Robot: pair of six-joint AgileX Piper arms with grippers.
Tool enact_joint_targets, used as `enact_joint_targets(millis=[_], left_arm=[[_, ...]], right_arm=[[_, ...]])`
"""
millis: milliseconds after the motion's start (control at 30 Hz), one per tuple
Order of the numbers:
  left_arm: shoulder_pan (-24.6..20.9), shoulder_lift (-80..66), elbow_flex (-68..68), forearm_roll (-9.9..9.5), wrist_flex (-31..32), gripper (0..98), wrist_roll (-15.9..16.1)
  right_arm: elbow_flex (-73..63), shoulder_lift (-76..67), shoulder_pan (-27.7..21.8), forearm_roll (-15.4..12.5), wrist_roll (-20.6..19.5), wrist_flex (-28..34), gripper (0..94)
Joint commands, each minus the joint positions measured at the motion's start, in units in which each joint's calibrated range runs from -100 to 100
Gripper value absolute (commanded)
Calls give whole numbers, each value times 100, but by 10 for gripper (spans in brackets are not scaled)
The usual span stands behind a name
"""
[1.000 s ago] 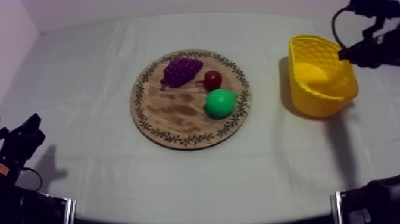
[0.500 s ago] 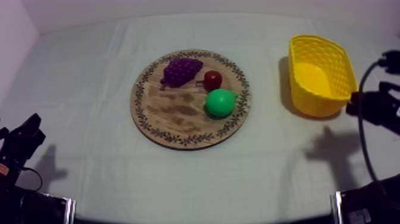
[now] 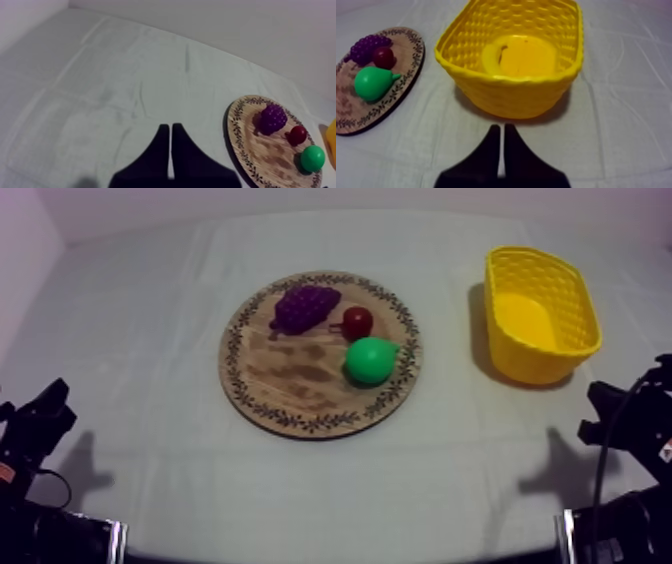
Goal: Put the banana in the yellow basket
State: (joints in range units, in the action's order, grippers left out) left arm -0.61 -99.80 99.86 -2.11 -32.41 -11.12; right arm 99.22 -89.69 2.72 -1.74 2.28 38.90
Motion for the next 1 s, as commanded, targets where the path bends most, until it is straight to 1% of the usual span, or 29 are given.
enact_joint_targets(millis=[0, 67, 233, 333, 433, 967], left_arm=[[0, -3, 3, -2, 0, 1, 1], [0, -3, 3, -2, 0, 1, 1], [0, -3, 3, -2, 0, 1, 0], [0, -3, 3, -2, 0, 1, -1], [0, -3, 3, -2, 0, 1, -2], [0, -3, 3, -2, 0, 1, 1]], right_arm=[[-23, -307, 15, 38, 9, 96, 6], [15, -460, 13, 63, 164, -14, 5], [49, -582, 18, 77, 749, -99, 4], [53, -598, 19, 78, 941, -110, 4], [55, -604, 22, 79, 986, -114, 4], [56, -607, 27, 79, 964, -116, 4]])
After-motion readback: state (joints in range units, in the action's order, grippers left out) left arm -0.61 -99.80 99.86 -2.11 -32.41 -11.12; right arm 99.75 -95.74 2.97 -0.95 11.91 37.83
